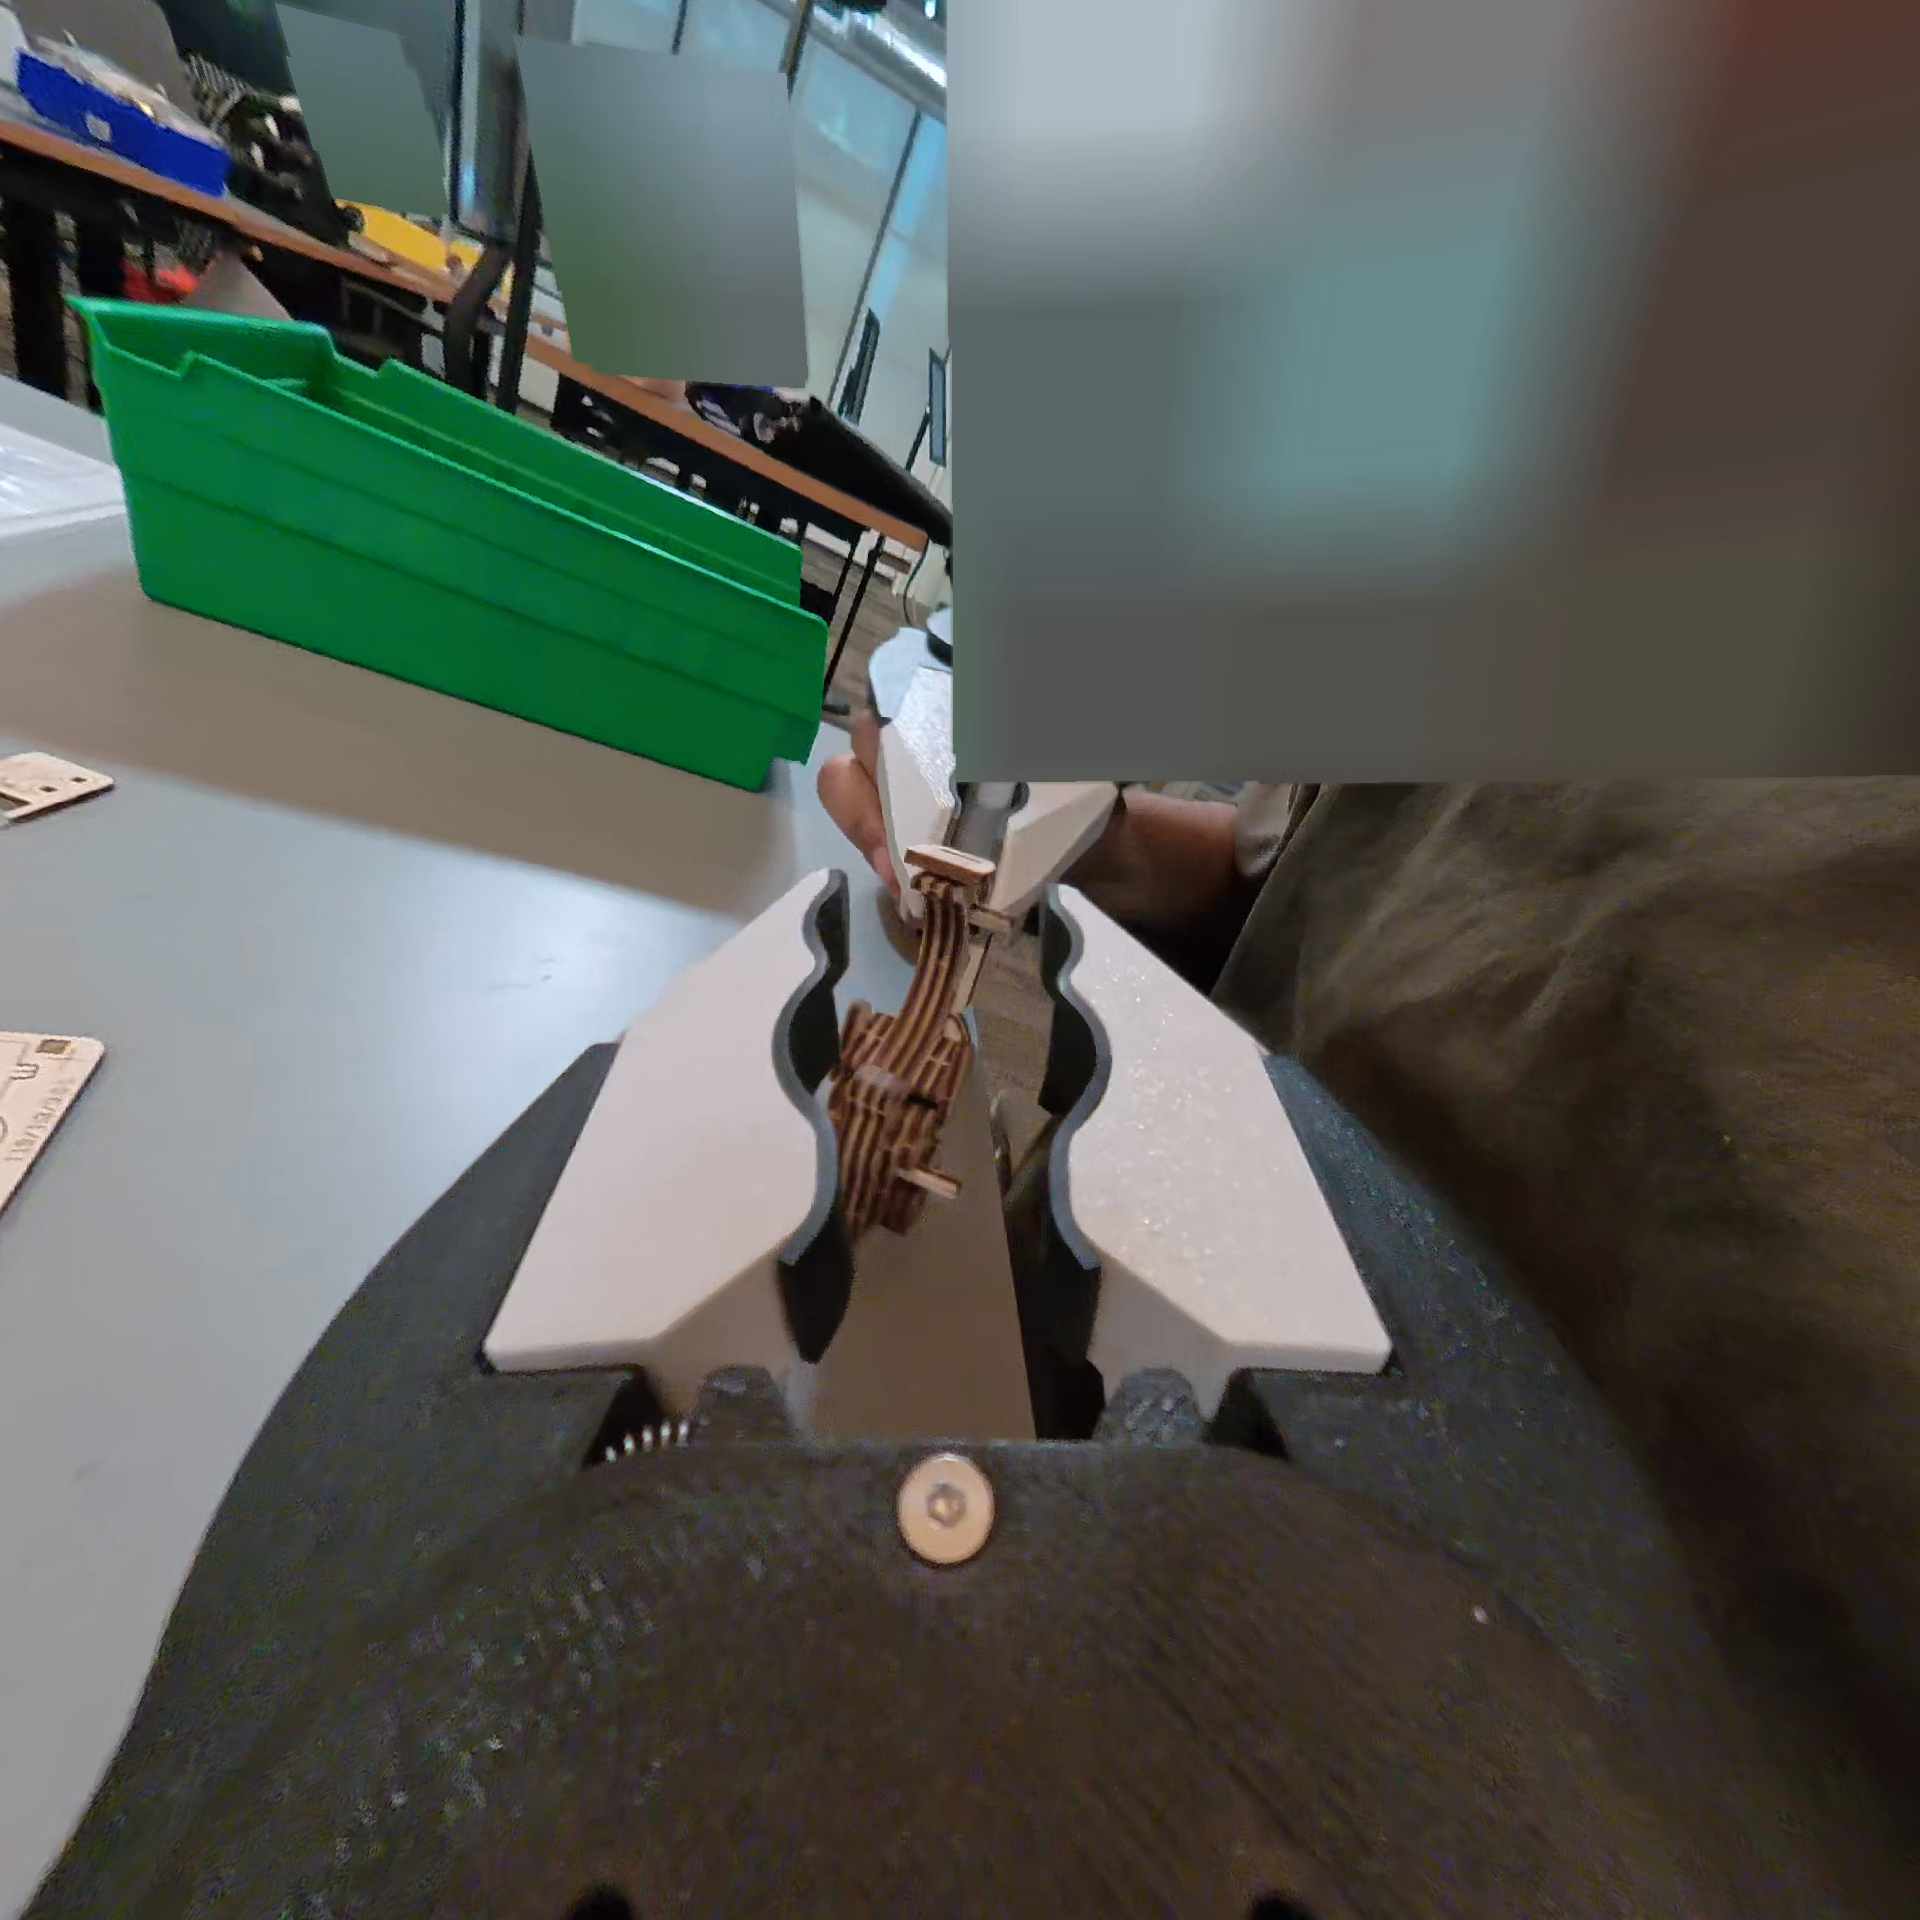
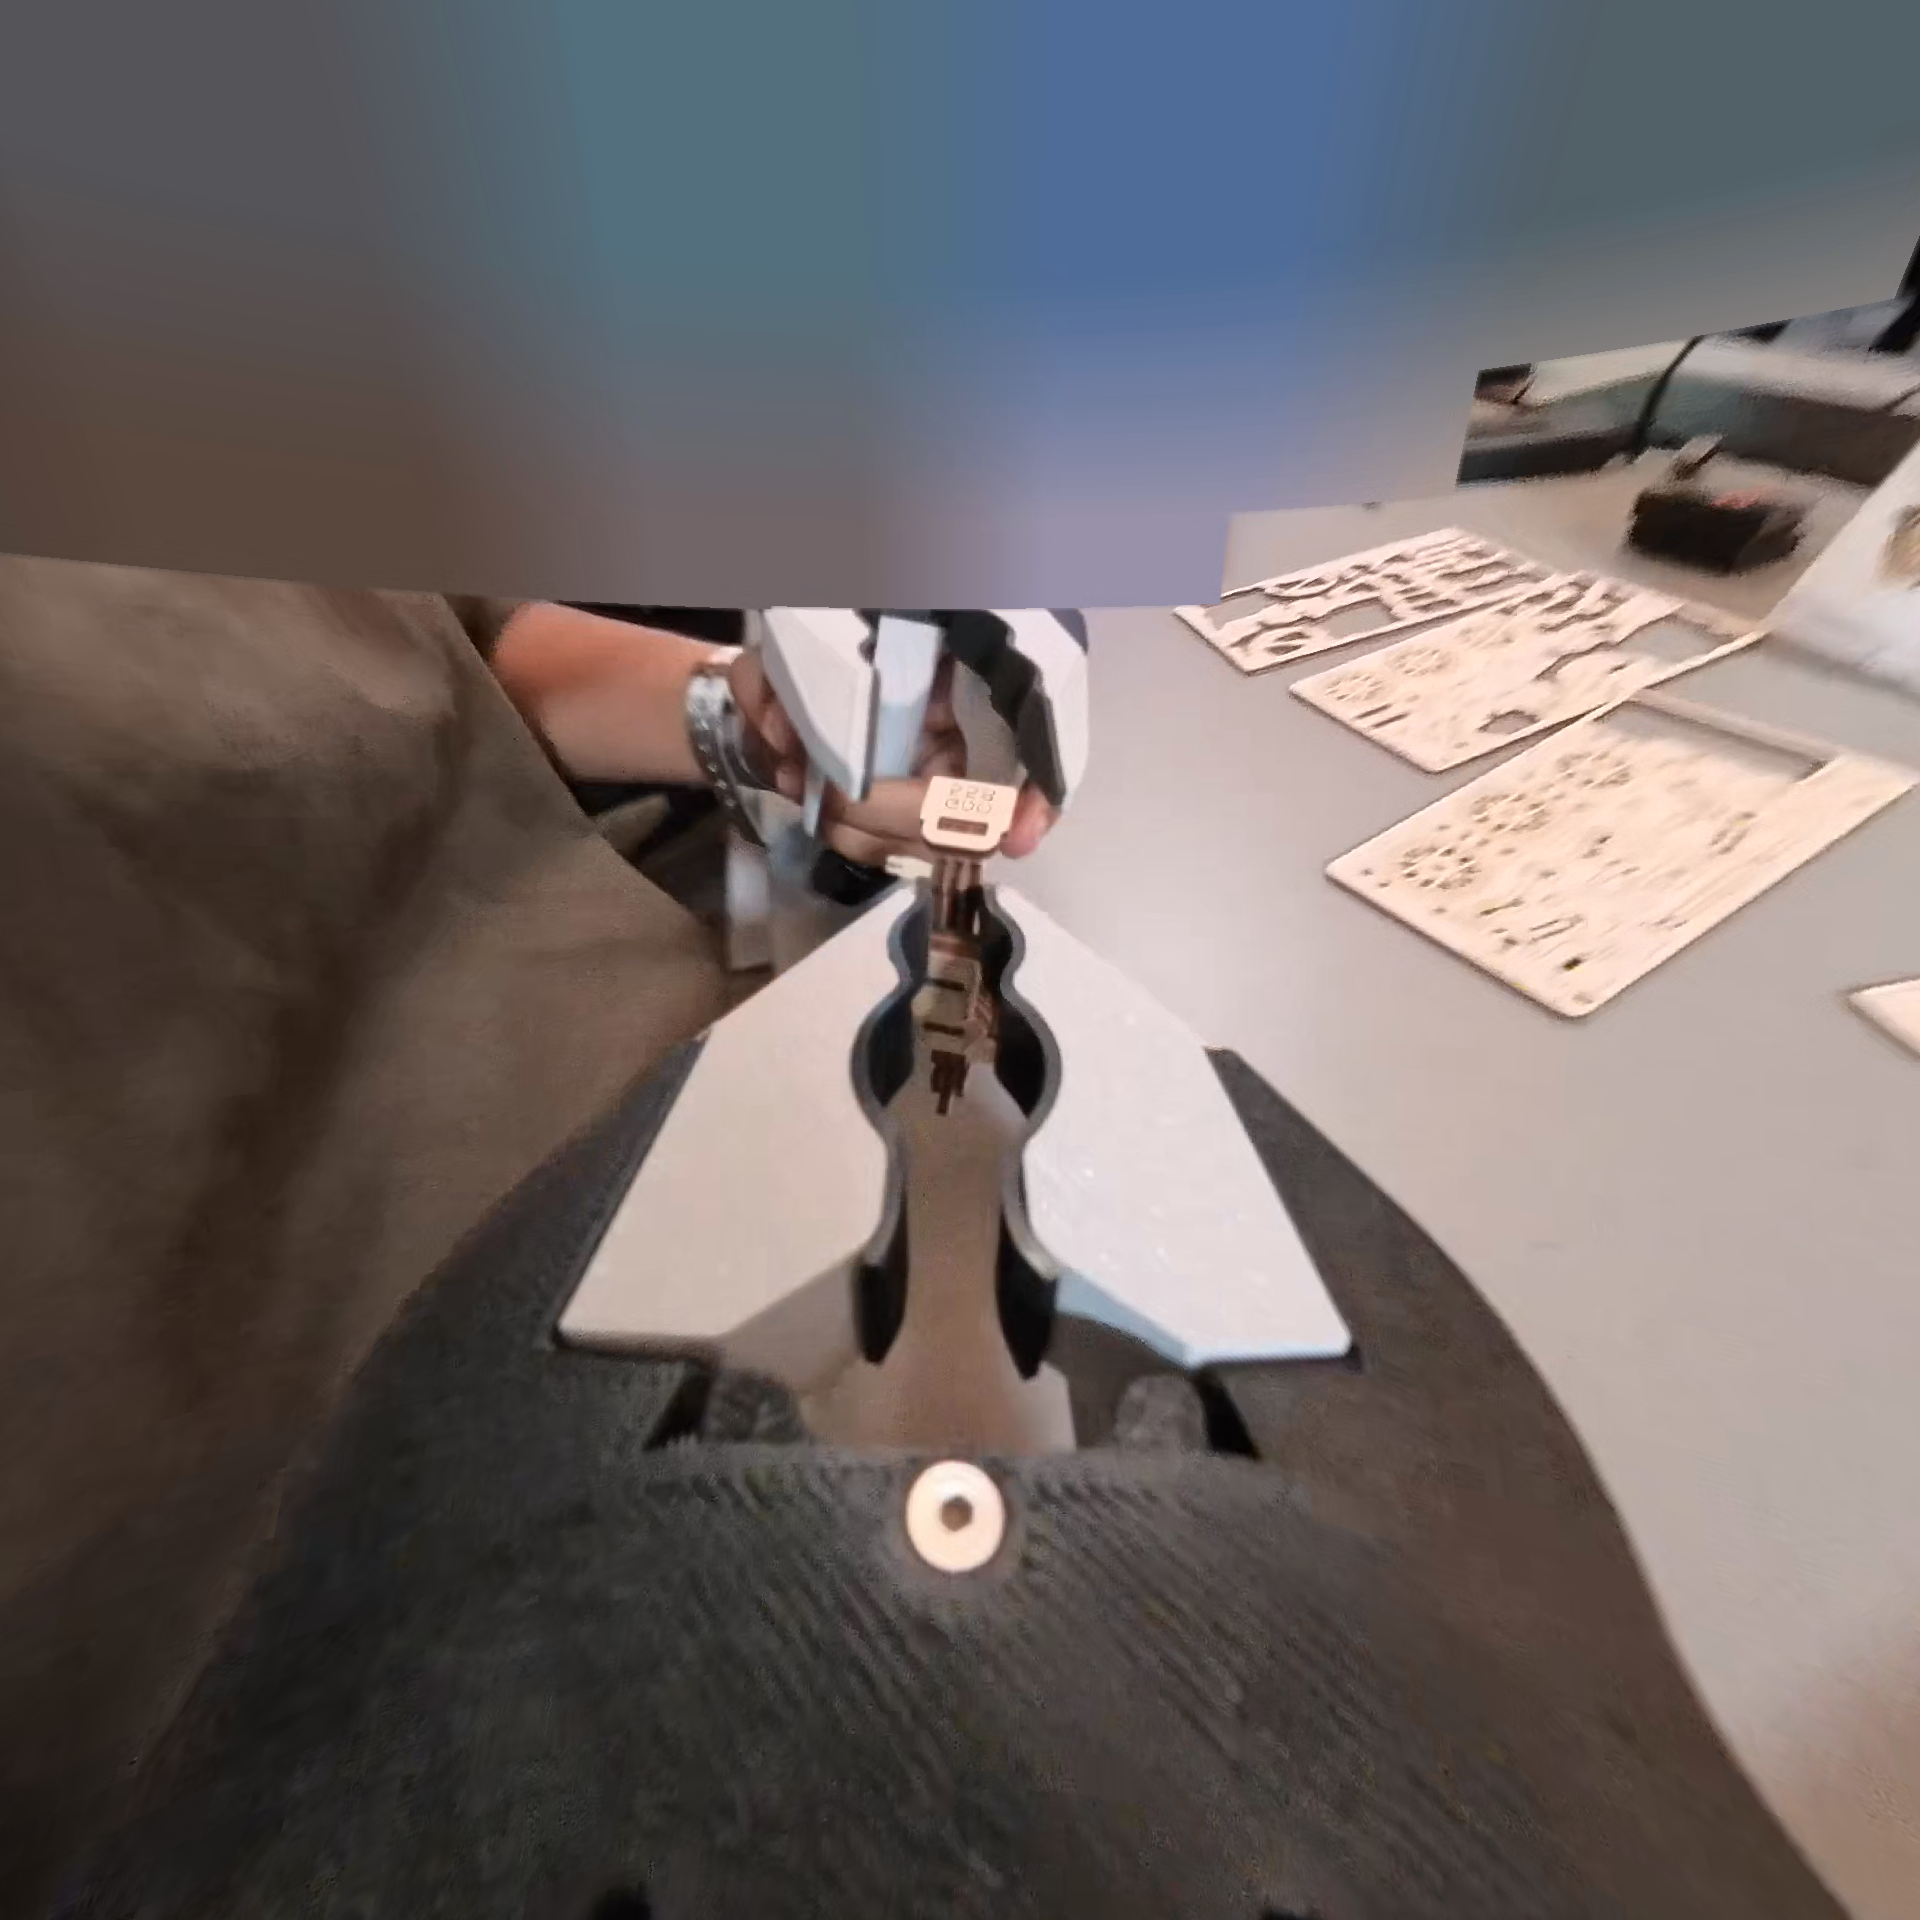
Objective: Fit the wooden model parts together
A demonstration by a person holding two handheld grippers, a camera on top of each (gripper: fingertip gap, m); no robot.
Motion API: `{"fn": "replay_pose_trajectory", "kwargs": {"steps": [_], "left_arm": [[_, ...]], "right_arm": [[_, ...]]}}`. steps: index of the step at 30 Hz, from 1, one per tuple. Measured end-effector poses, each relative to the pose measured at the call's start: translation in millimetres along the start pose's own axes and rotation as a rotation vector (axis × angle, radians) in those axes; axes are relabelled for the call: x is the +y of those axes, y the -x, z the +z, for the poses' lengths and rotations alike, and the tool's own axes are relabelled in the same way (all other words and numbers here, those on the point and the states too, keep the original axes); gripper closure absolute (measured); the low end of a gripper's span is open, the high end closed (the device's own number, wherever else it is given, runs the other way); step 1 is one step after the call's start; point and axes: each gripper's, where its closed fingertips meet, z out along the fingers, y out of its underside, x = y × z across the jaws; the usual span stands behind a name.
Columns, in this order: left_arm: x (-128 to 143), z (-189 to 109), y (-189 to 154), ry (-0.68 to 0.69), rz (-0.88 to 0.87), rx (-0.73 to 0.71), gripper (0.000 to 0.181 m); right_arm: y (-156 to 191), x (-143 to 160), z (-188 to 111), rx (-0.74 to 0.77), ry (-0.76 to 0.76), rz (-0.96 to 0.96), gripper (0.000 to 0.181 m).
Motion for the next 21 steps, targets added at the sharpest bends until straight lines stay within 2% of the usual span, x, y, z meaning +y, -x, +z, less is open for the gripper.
{"fn": "replay_pose_trajectory", "kwargs": {"steps": [4, 9, 17, 21], "left_arm": [[6.8, 7.5, -5.3, 0.032, 0.019, 0.0, 0.146], [6.0, 8.1, -5.1, 0.027, 0.002, -0.002, 0.158], [5.5, 2.8, -1.5, 0.033, -0.014, 0.007, 0.159], [3.5, 1.7, -2.0, 0.021, -0.045, 0.028, 0.169]], "right_arm": [[1.7, -1.6, -0.4, -0.072, -0.019, 0.143, 0.175], [5.9, 9.1, 5.0, -0.084, 0.043, 0.155, 0.175], [6.1, 0.8, 0.3, -0.122, -0.009, 0.224, 0.175], [7.6, -0.6, -0.4, -0.149, -0.02, 0.255, 0.175]]}}
